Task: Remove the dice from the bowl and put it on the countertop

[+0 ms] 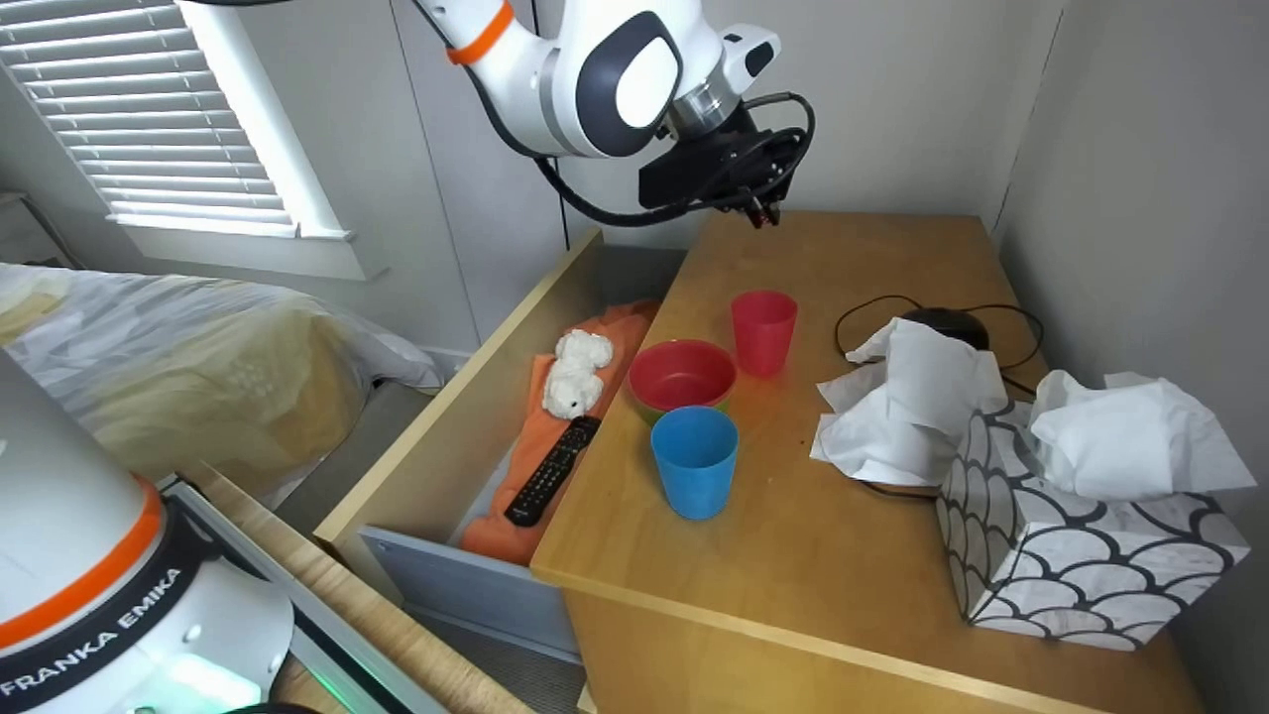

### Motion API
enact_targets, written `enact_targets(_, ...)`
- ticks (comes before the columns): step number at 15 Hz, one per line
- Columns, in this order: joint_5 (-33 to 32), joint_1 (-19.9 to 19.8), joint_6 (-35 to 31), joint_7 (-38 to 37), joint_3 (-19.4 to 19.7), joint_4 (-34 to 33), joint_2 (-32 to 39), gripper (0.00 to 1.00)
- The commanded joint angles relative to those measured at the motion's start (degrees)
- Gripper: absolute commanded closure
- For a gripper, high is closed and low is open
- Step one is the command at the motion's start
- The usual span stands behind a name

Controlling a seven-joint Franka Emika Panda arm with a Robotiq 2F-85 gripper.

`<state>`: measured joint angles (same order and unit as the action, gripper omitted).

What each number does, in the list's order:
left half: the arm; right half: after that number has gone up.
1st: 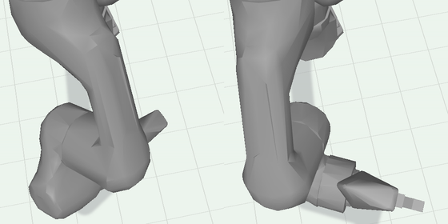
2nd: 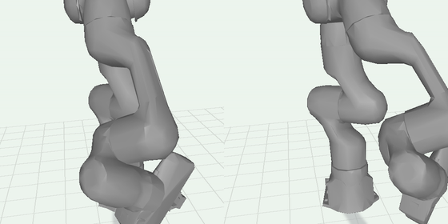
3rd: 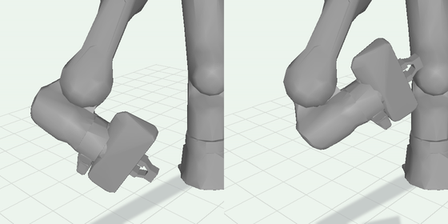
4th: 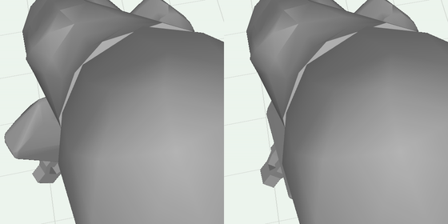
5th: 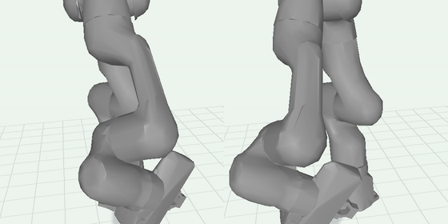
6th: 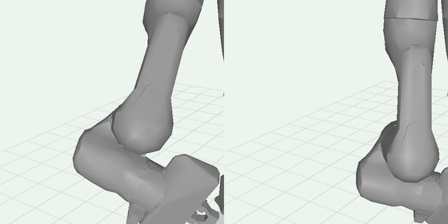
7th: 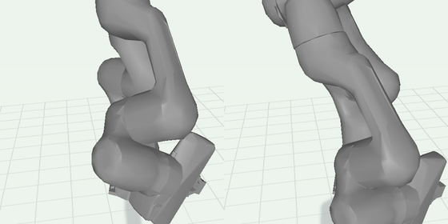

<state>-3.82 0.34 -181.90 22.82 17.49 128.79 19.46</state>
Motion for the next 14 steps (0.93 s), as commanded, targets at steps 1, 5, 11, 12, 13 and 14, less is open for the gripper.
enact_targets(1, -1.1, 10.5, 0.0, -4.1, 9.9, -6.2, 7.5, 0.95)
enact_targets(5, -0.1, 18.7, 0.5, -6.3, 16.6, -8.9, 12.3, 0.95)
enact_targets(11, 2.2, 24.9, 0.1, -11.4, 22.0, -11.1, 16.1, 0.95)
enact_targets(12, 2.5, 25.3, -0.2, -12.2, 22.4, -11.3, 16.2, 0.95)
enact_targets(13, 2.7, 25.7, -0.6, -13.0, 22.8, -11.3, 16.1, 0.95)
enact_targets(14, 2.8, 26.8, -1.2, -13.9, 24.1, -11.4, 16.3, 0.95)
